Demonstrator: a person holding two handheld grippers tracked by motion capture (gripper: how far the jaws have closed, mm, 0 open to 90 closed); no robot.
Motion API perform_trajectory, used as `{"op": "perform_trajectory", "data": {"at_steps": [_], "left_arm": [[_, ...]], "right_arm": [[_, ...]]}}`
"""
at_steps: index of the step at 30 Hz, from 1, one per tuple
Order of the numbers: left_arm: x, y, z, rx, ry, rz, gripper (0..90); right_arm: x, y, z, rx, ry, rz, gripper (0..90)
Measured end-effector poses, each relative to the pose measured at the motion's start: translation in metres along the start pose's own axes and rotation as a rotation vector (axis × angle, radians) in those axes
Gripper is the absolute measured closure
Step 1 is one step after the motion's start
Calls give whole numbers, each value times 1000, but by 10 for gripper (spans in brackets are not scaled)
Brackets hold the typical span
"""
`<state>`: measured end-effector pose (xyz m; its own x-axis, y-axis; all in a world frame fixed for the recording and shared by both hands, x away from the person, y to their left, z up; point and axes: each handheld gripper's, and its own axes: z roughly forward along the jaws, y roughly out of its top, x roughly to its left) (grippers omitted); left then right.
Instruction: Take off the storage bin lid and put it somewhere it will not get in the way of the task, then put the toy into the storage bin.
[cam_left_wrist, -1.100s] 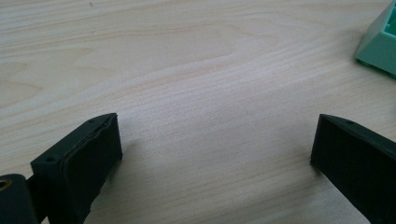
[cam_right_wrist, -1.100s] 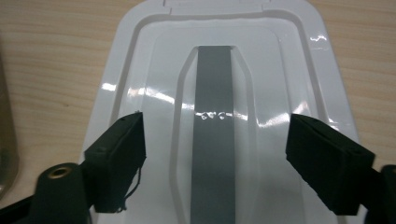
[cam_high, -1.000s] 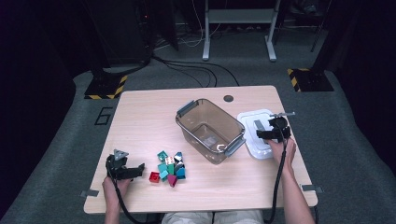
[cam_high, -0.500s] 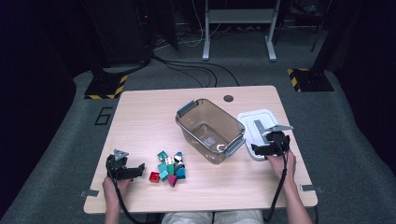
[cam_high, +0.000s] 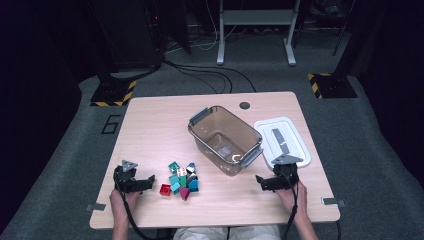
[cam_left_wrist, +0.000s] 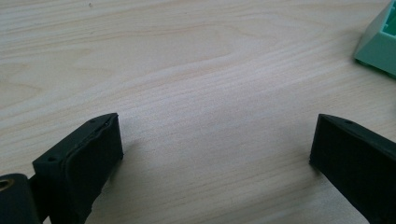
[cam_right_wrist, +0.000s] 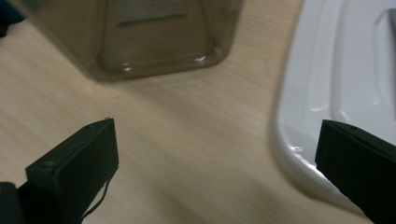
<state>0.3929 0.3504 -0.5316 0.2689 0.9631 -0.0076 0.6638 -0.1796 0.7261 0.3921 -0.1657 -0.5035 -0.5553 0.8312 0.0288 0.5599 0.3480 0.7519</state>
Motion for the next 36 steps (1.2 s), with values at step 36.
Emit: {"op": "perform_trajectory", "data": {"at_steps": [36], "left_arm": [[0, -5, -7, -43, -6, -33, 15]], "right_arm": [[36, -17, 22, 66, 46, -92, 0]]}}
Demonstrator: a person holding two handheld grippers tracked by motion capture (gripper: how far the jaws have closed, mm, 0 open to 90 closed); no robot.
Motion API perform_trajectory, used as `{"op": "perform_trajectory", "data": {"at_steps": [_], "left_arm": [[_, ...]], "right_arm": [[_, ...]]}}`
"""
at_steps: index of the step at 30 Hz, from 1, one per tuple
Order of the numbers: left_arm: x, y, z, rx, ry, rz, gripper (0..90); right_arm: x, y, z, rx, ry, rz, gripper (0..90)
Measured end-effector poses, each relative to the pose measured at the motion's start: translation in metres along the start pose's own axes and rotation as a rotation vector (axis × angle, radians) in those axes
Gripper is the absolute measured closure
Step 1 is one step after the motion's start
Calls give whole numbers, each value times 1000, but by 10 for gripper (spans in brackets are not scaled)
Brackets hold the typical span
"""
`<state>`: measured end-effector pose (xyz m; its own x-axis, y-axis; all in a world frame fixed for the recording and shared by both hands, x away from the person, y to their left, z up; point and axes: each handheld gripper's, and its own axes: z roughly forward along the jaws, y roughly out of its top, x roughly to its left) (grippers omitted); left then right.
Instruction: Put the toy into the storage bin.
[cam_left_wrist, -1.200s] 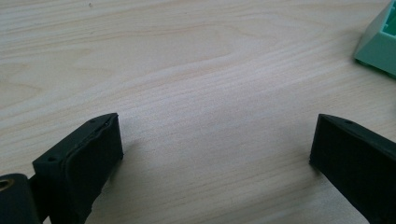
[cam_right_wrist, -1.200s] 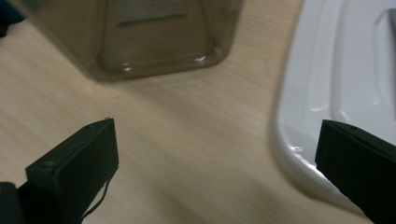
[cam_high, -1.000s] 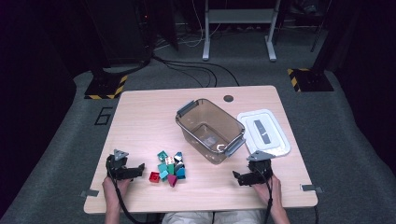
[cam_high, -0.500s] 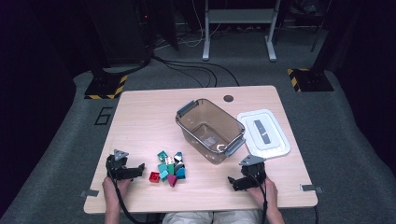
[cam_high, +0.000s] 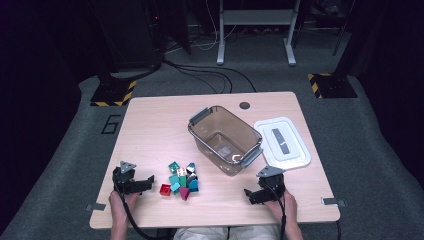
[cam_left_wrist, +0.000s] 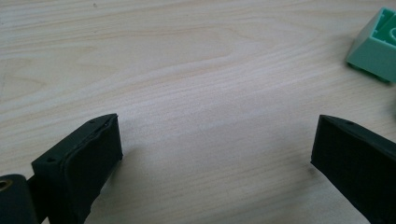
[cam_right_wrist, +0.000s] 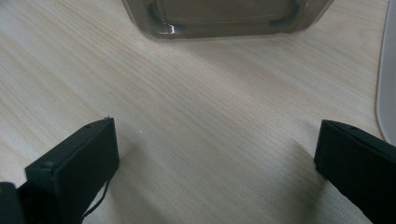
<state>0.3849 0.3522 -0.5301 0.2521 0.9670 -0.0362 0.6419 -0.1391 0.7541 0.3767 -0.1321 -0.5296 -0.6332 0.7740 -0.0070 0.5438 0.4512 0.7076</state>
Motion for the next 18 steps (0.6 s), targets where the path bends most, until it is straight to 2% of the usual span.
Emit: {"op": "perform_trajectory", "data": {"at_steps": [3, 7, 13, 18], "left_arm": [[-3, 0, -6, 8, -14, 0, 10], [-9, 1, -15, -9, -30, 10, 10], [-21, -4, -21, 14, -69, 21, 9], [-28, -5, -28, 8, -94, 26, 9]], "right_arm": [[0, 0, 0, 1, -1, 6, 0], [0, 0, 0, 1, -2, 8, 0], [-1, 0, 0, -1, -10, 8, 0], [-1, 0, 0, -2, -9, 9, 0]]}}
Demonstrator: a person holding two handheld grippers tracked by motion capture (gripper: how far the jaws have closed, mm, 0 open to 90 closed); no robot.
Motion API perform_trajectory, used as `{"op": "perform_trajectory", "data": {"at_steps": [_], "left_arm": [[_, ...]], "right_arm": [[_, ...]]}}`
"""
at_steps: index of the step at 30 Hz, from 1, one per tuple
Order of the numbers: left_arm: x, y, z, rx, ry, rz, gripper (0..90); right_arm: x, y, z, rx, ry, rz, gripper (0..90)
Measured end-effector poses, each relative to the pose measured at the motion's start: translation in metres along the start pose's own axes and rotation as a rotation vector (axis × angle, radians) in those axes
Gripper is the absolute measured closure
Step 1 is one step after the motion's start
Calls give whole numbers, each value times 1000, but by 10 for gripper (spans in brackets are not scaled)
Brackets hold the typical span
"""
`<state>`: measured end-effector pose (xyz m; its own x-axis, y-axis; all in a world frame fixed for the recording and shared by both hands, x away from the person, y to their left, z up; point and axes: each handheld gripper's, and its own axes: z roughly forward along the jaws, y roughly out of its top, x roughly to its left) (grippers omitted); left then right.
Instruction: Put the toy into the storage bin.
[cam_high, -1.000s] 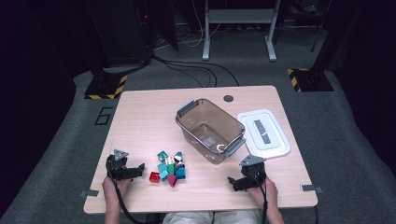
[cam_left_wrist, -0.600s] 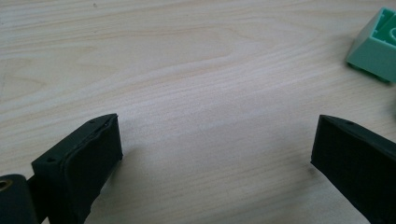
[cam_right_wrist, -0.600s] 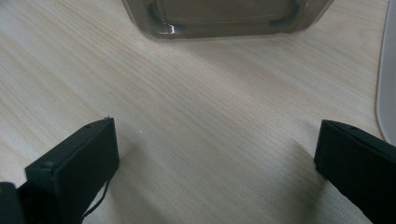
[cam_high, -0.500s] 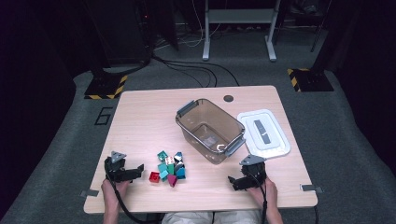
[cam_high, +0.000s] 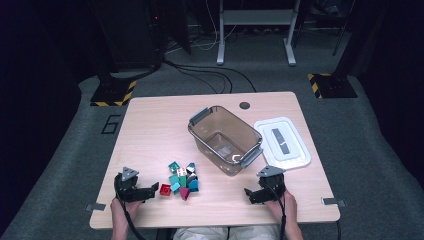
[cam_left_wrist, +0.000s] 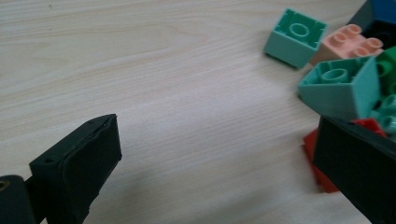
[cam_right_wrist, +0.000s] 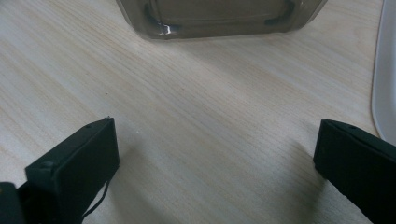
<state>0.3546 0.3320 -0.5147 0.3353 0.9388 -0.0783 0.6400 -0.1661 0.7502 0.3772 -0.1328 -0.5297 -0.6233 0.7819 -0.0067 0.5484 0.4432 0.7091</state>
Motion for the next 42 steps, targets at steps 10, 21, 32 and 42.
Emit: {"op": "perform_trajectory", "data": {"at_steps": [10, 21, 32, 42], "left_arm": [[-20, -7, -10, -17, -55, 33, 8], [-37, -12, 1, 14, -72, 61, 2], [-40, -13, 1, 0, -63, 89, 257], [-44, -10, 4, -11, -31, 115, 438]], "right_arm": [[-1, 0, 0, 0, -1, 3, 0], [0, 0, 0, 1, -2, 10, 0], [-1, 0, 0, 1, -1, 8, 0], [-1, 0, 0, -1, 1, 5, 0]]}}
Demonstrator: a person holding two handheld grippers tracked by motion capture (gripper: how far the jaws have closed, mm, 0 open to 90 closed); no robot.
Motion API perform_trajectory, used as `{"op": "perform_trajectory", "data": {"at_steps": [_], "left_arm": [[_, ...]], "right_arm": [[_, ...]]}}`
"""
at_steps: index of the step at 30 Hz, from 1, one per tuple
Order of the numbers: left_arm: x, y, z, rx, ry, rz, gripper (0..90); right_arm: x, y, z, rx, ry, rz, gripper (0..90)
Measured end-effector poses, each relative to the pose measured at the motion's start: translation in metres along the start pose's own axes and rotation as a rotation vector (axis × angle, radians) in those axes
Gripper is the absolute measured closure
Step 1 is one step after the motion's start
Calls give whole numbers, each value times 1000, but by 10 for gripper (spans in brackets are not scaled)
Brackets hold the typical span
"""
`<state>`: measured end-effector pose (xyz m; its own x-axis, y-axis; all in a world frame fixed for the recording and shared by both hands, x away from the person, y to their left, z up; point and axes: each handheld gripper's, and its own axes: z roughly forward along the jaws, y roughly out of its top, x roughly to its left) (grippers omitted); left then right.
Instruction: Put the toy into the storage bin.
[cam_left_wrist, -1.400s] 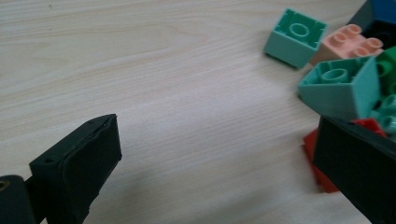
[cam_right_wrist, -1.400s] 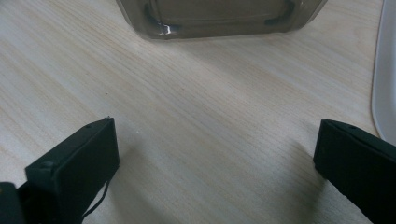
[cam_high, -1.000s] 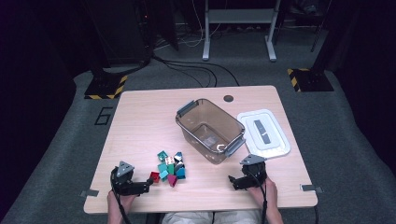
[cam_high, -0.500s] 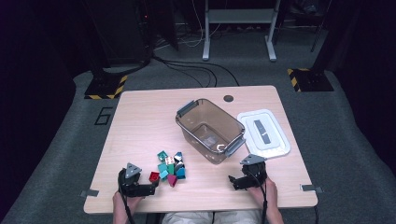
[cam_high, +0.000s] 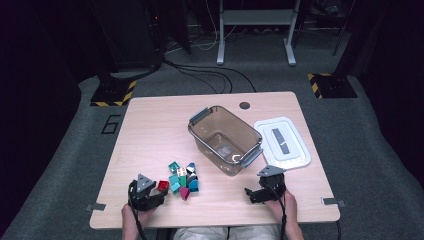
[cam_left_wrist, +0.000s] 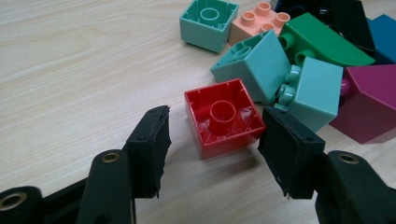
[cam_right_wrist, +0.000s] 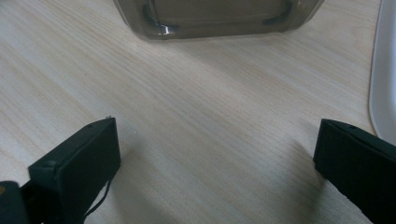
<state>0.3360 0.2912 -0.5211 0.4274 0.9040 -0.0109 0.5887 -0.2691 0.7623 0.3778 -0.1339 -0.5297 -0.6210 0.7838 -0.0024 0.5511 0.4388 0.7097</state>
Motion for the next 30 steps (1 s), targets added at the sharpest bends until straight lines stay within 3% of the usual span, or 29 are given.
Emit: {"op": "perform_trajectory", "data": {"at_steps": [7, 11, 20, 30], "left_arm": [[0, 3, 4, 25, 13, 6, 531], [1, 3, 6, 29, 13, -11, 576], [7, 4, 5, 9, 0, -21, 584], [10, 19, -1, -17, -10, -16, 584]], "right_arm": [[0, 0, 0, 0, 0, 0, 0], [0, 0, 0, 0, -1, 0, 2], [0, 0, 0, -1, -2, 5, 2], [0, 0, 0, 0, -2, 5, 2]]}}
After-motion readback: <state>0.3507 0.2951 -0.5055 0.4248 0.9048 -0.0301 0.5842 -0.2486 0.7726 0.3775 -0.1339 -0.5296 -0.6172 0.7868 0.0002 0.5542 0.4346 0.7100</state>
